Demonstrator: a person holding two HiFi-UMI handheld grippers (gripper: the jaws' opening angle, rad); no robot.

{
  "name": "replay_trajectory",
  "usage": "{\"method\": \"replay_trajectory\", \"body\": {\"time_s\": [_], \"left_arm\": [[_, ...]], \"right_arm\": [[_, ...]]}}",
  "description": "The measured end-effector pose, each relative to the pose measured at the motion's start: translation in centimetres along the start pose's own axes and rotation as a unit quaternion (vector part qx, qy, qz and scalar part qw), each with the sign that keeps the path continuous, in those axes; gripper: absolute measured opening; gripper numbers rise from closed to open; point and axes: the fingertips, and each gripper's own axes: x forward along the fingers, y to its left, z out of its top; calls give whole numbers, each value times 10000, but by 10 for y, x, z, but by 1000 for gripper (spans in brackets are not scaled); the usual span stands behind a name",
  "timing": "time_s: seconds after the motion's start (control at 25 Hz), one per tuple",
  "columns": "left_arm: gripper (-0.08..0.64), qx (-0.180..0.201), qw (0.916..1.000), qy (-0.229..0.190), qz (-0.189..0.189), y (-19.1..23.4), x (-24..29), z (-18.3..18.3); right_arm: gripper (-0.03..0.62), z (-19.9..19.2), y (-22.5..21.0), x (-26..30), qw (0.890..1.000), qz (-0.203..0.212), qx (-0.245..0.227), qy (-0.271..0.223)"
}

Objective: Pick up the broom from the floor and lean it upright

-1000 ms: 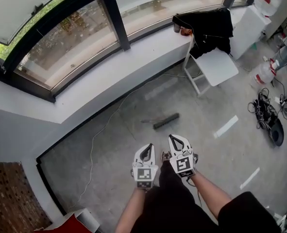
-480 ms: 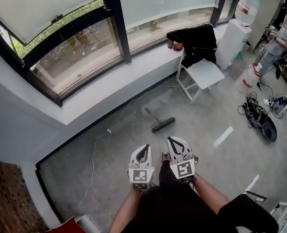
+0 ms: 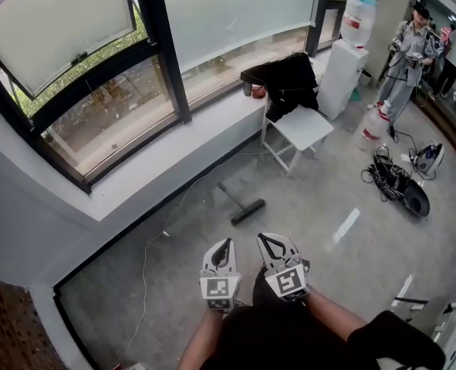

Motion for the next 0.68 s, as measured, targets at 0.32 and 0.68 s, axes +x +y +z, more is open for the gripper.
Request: {"method": "replay_trajectory", "body": {"time_s": [0.32,0.68], "left_arm": [[6,-29,9999,-88,-87,-10,7,1],[6,-31,10000,-61,-26,0,8,7]], "right_arm": [[8,0,-15,-8,9999,-90,-78,-29],[8,5,-11,-4,9999,61,-147,32]]}}
